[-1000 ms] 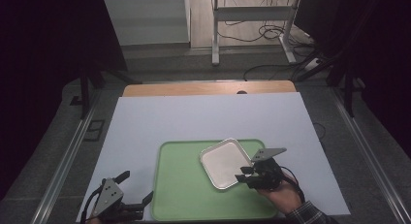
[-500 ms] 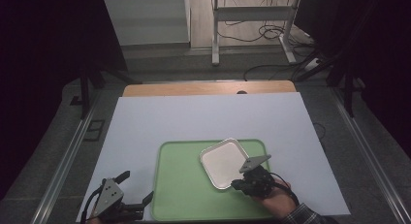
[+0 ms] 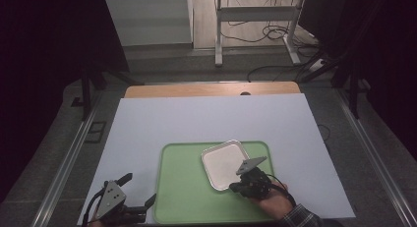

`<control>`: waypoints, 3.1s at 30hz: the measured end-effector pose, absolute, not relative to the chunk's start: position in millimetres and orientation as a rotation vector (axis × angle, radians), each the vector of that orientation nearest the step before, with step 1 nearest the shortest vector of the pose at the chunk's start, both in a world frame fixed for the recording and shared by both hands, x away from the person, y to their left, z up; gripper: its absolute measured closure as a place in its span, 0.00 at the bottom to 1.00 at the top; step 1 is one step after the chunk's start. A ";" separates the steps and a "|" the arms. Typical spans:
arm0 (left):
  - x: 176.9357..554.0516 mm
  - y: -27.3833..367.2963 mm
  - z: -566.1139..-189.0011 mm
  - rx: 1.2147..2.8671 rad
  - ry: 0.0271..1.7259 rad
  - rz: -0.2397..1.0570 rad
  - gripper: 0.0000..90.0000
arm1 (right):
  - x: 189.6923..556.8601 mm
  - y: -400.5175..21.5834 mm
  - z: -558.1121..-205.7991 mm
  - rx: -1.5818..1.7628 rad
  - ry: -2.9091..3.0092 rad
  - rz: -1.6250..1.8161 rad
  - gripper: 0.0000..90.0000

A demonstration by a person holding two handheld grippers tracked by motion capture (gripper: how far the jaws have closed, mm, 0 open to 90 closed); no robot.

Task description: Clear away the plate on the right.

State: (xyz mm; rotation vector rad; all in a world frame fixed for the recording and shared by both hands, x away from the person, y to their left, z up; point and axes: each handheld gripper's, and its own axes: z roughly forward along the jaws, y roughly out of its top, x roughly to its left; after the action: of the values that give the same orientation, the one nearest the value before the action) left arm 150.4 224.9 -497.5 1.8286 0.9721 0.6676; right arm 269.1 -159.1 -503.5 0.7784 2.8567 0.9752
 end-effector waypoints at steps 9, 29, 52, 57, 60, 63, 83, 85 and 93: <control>150.5 224.9 -497.5 1.829 0.972 0.668 0.03 | 271.2 -144.4 -507.3 0.756 2.858 1.004 0.99; 150.6 224.5 -497.6 1.832 0.970 0.668 0.03 | 277.0 -131.8 -511.2 0.714 2.838 1.019 0.99; 150.2 223.9 -497.5 1.838 0.965 0.673 0.03 | 269.1 -135.3 -498.7 0.680 2.817 1.036 0.86; 150.1 223.7 -497.4 1.839 0.963 0.674 0.03 | 269.4 -141.1 -494.6 0.686 2.795 1.040 0.79; 150.1 223.7 -497.5 1.839 0.963 0.674 0.03 | 270.1 -144.8 -492.9 0.689 2.781 1.043 0.75; 150.1 223.7 -497.4 1.840 0.963 0.674 0.03 | 270.0 -147.2 -491.4 0.708 2.770 1.045 0.73; 150.0 223.2 -497.4 1.844 0.960 0.676 0.03 | 277.0 -174.3 -482.0 0.775 2.680 1.072 0.54; 149.9 223.2 -497.4 1.844 0.959 0.677 0.03 | 277.3 -175.8 -481.5 0.779 2.675 1.074 0.53; 150.0 223.3 -497.4 1.844 0.960 0.676 0.03 | 280.6 -189.8 -477.3 0.826 2.642 1.094 0.47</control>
State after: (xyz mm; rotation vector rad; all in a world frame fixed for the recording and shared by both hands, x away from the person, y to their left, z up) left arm 150.0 223.3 -497.4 1.8441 0.9601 0.6759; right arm 280.6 -189.8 -477.3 0.8262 2.6424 1.0938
